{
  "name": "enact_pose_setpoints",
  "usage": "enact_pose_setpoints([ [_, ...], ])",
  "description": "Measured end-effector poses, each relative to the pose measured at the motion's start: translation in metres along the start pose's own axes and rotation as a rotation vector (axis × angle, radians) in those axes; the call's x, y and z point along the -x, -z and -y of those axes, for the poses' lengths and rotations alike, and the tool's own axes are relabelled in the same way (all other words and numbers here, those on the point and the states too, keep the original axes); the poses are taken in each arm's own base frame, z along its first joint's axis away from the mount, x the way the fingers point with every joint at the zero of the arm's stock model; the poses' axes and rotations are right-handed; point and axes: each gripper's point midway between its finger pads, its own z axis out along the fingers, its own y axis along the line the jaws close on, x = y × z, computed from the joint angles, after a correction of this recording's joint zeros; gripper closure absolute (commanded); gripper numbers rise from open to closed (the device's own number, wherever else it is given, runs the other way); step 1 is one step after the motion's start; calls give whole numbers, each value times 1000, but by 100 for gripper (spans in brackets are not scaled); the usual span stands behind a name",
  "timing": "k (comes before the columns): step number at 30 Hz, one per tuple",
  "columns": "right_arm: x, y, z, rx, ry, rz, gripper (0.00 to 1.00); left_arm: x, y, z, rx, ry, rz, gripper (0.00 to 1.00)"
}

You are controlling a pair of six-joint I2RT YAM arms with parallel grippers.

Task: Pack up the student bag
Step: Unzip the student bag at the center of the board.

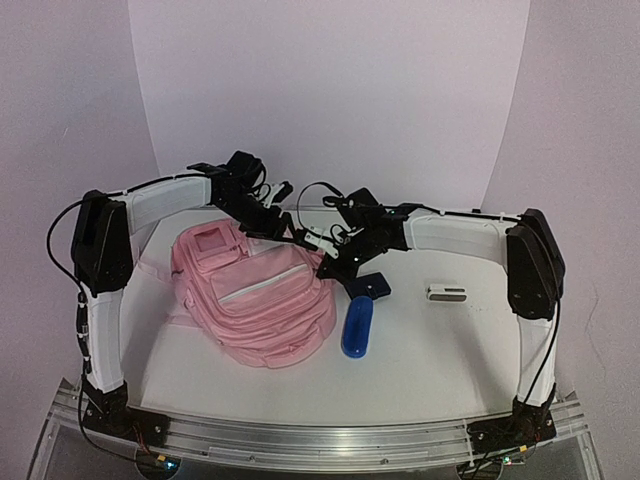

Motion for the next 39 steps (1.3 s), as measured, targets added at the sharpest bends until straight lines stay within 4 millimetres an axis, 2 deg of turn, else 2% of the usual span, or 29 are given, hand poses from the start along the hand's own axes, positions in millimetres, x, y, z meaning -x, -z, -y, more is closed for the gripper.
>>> enact_pose_setpoints([
  [5, 0, 0, 1, -6, -4, -1, 100, -11, -17, 1, -57, 18, -45, 30],
  [7, 0, 0, 1, -7, -3, -1, 100, -13, -19, 3, -74, 20, -53, 35],
  [12, 0, 0, 1, -7, -3, -1, 100, -15, -20, 3, -87, 17, -56, 63],
  [17, 0, 0, 1, -7, -4, -4, 100, -17, -28, -12, -66, 45, -67, 95],
  [19, -1, 0, 1, -7, -4, -5, 100, -17, -31, -15, -63, 50, -68, 100],
  [24, -4, -1, -1, -2, -5, -13, 100, -12, -39, -20, -55, 93, -59, 100],
  [29, -18, -3, -9, 15, -18, -36, 100, -10, -43, -31, -52, 182, -58, 100],
  [30, -22, -3, -12, 21, -21, -40, 100, -10, -43, -32, -56, 194, -58, 95],
  [32, -25, -3, -16, 28, -24, -45, 100, -10, -42, -31, -76, 198, -59, 74],
  [35, -25, -3, -19, 31, -25, -47, 100, -7, -40, -26, -115, 181, -52, 55],
  [37, -25, -3, -19, 31, -25, -48, 100, -5, -38, -20, -146, 160, -46, 46],
  [39, -26, -3, -19, 31, -25, -49, 100, -3, -34, -15, -171, 133, -39, 43],
])
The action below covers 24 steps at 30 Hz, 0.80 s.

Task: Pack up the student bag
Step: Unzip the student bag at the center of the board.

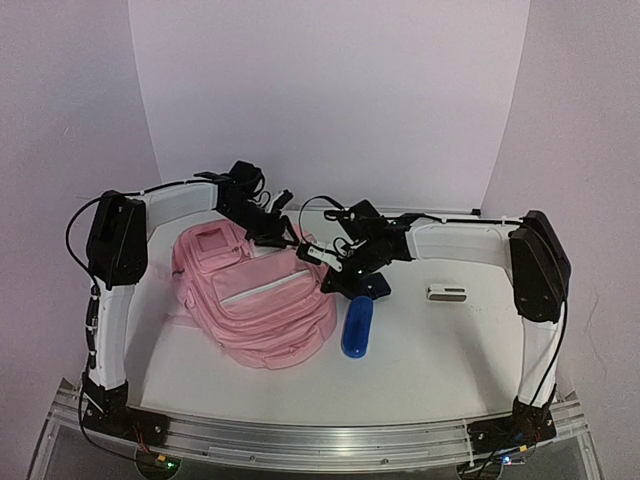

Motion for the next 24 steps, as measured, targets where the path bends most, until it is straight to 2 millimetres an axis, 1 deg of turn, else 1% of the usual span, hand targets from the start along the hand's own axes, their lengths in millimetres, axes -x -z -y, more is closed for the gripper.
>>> enact_pose_setpoints([
  [3, 1, 1, 0, 0, 0, 0, 100, 2, 6, 7, -34, -18, 5, 42],
  [6, 1, 1, 0, 0, 0, 0, 100, 1, 8, 7, -53, -31, 3, 43],
  [12, 1, 1, 0, 0, 1, -1, 100, -23, 6, 1, -67, -63, -53, 44],
  [13, 1, 1, 0, 0, 1, -1, 100, -26, 6, 2, -72, -77, -57, 48],
  [14, 1, 1, 0, 0, 1, -1, 100, -29, 7, 3, -78, -86, -63, 55],
  [16, 1, 1, 0, 0, 1, -2, 100, -36, 8, 3, -81, -97, -76, 73],
  [19, -1, 2, 0, 4, -4, -11, 100, -36, 8, 2, -80, -104, -75, 97],
  [21, 1, 3, 0, 3, -11, -11, 100, -35, 10, 2, -81, -92, -75, 100],
  [24, 3, 5, 1, 0, -29, -8, 100, -33, 9, -1, -57, -41, -79, 100],
])
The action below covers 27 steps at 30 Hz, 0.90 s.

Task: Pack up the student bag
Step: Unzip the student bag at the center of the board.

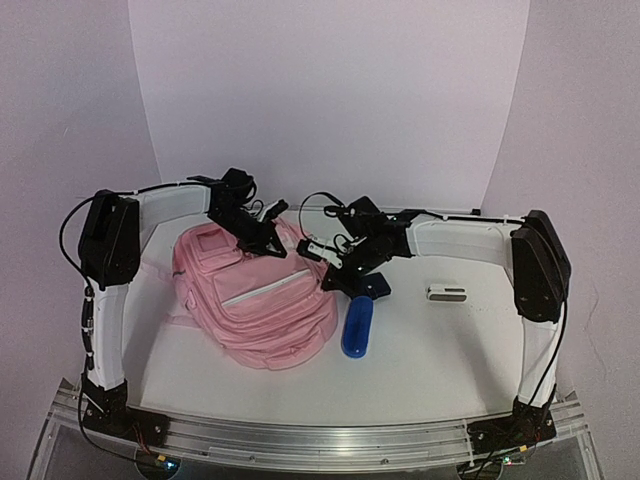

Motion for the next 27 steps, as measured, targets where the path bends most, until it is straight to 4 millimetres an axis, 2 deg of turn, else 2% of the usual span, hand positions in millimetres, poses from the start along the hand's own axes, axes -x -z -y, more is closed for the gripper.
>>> enact_pose_setpoints([
  [8, -13, 1, -8, 6, -74, -7, 100, 11, -9, -14, 44, 191, 36, 100],
  [13, -8, 0, -19, 8, -124, -7, 100, 23, -13, -19, 48, 280, 68, 100],
  [18, 11, -6, -47, 21, -147, 7, 100, 29, -13, -23, 63, 337, 98, 100],
  [27, 48, -26, -114, 53, -130, 46, 100, 29, -15, -28, 76, 398, 102, 100],
])
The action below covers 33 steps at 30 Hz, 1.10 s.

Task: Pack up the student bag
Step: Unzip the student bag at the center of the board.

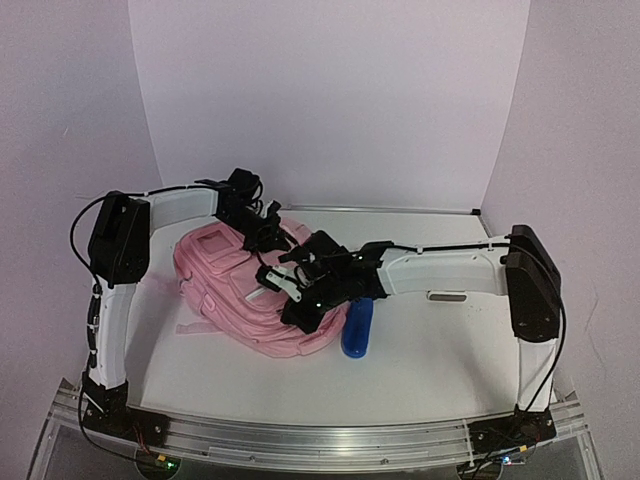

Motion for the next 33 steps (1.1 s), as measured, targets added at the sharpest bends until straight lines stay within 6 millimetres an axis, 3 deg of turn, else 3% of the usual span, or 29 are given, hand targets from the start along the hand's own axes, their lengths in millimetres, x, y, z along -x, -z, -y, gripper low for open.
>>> enact_pose_setpoints([
  [6, 19, -6, -13, -33, -180, 39, 99, 4, -2, -4, 13, 54, 26, 100],
  [11, 30, -11, -18, 4, -329, 66, 77, 11, -1, -7, 12, 84, 73, 98],
  [15, 38, -19, -33, 80, -316, 81, 51, 17, 1, -8, 19, 84, 102, 67],
  [19, 39, -12, -48, 159, -258, 93, 40, 27, 13, -4, 42, 73, 157, 53],
  [22, 34, 7, -51, 194, -213, 92, 35, 33, 37, 0, 85, 64, 223, 45],
  [25, 38, 37, -37, 201, -170, 117, 34, 29, 76, 4, 130, 59, 289, 44],
  [29, 57, 89, 6, 130, -76, 220, 34, 8, 131, 23, 156, 19, 377, 44],
  [31, 62, 108, 30, 72, -18, 257, 34, -16, 151, 39, 153, -20, 401, 44],
  [33, 60, 114, 47, 27, 52, 264, 34, -53, 156, 60, 136, -76, 390, 44],
])
